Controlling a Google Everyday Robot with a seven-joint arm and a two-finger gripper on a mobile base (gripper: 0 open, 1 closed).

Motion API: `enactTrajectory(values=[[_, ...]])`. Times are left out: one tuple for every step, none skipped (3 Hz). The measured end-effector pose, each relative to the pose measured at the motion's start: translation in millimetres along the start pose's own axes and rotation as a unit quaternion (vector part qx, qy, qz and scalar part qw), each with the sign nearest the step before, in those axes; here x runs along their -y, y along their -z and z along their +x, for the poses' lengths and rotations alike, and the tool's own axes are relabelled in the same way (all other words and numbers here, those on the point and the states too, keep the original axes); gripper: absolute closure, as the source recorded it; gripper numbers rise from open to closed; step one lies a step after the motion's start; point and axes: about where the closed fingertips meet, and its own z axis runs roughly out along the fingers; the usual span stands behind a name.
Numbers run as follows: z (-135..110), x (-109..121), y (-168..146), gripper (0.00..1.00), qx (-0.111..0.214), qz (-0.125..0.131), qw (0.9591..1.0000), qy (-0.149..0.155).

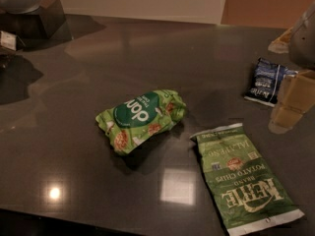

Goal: Pick green rice chip bag

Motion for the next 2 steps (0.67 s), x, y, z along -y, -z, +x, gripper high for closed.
enactTrajectory(values=[[-0.6, 0.3, 0.6, 0.00, 0.001, 0.001, 1.0000, 0.001], [-18.9, 4.6, -11.2, 0.00, 0.024, -0.013, 0.9993, 0.027]])
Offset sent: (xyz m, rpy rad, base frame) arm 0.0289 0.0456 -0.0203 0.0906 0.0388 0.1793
